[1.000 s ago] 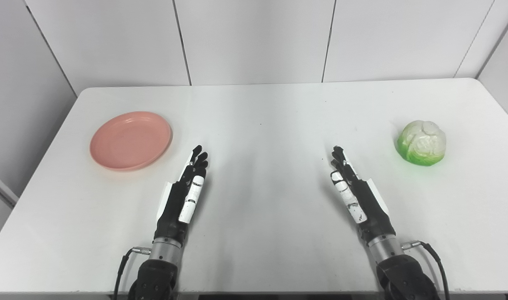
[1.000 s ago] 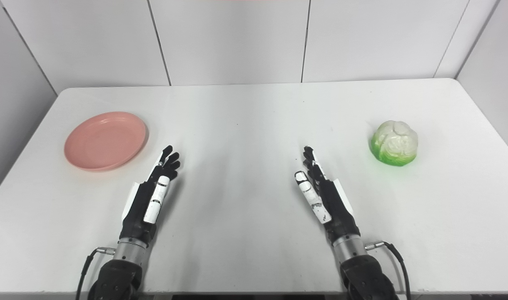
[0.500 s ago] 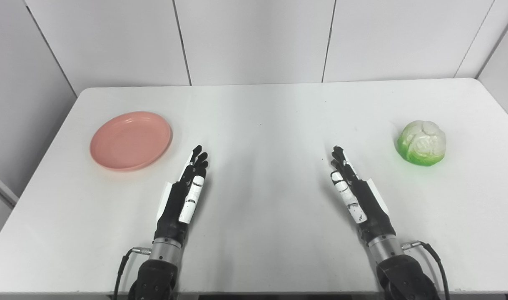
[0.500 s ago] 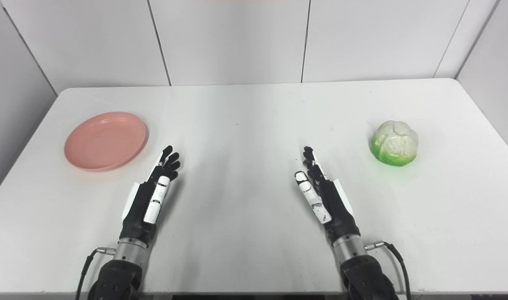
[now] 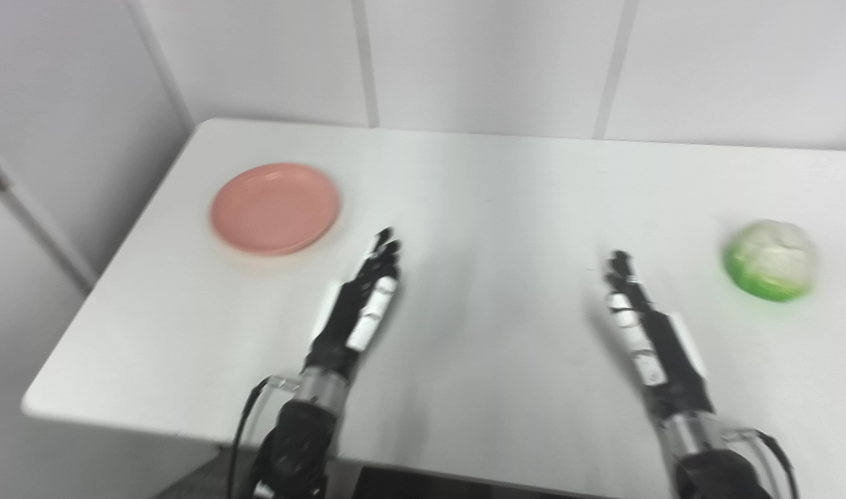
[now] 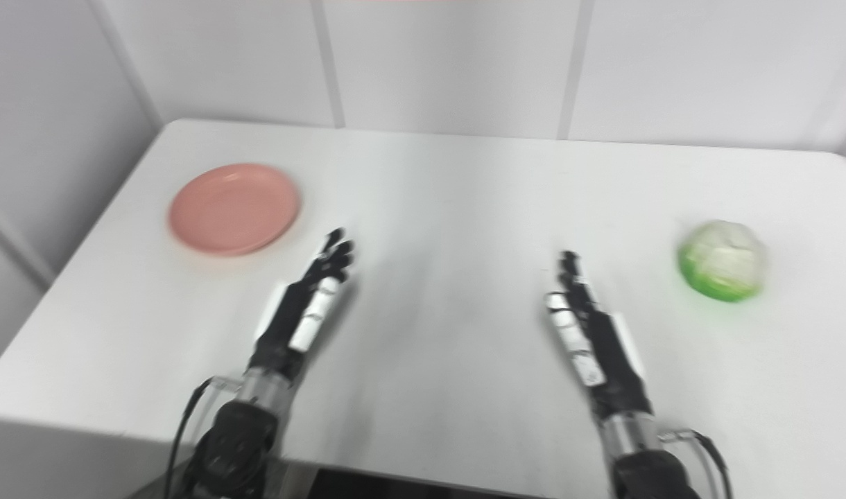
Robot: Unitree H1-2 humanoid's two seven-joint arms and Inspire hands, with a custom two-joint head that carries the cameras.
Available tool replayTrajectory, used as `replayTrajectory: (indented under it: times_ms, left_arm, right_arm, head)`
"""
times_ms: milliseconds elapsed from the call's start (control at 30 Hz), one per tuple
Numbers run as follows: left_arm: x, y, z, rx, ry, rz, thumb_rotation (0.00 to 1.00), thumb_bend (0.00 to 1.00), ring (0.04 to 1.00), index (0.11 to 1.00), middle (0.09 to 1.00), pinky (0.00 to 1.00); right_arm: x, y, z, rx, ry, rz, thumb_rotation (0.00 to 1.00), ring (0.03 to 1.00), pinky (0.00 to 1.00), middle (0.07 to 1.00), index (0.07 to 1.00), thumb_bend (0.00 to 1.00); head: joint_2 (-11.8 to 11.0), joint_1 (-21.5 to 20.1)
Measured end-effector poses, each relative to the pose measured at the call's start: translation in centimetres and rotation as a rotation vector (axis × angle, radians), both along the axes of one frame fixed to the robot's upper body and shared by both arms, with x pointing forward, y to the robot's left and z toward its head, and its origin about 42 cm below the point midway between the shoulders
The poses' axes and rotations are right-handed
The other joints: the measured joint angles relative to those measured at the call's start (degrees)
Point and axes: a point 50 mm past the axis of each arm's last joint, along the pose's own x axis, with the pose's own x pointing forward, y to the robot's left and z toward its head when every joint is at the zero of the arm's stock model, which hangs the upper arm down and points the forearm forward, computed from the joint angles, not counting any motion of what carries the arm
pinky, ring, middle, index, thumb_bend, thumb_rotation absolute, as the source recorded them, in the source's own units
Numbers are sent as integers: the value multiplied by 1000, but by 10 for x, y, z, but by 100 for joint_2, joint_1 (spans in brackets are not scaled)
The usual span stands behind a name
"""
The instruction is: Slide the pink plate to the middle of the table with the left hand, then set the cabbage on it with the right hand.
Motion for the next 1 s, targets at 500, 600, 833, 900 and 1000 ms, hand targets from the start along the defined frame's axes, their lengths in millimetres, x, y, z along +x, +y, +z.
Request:
replayTrajectory:
  times_ms: [500,600,833,900,1000]
  left_arm:
    - [6,-7,-2,2,-69,12,1000,518,930,935,941,911]
    - [6,-6,-2,2,-72,11,1000,520,933,939,944,913]
    - [6,-6,-2,-2,-71,11,1000,529,935,941,948,910]
    - [6,-6,-2,-9,-71,11,1000,515,936,943,952,907]
    - [5,-5,0,-16,-71,7,1000,514,939,952,956,913]
  right_arm:
    - [3,-9,-2,24,-6,15,1000,1000,1000,1000,1000,232]
    - [3,-9,-2,24,-6,15,1000,1000,1000,1000,1000,236]
    - [3,-7,-2,22,-7,16,1000,1000,1000,1000,1000,230]
    - [2,-6,-2,23,-8,17,1000,1000,1000,1000,1000,231]
    - [2,-4,-2,25,-9,18,1000,1000,1000,1000,1000,222]
  head:
    - [-265,125]
    - [-291,133]
    - [-335,142]
    - [-344,142]
    - [-379,169]
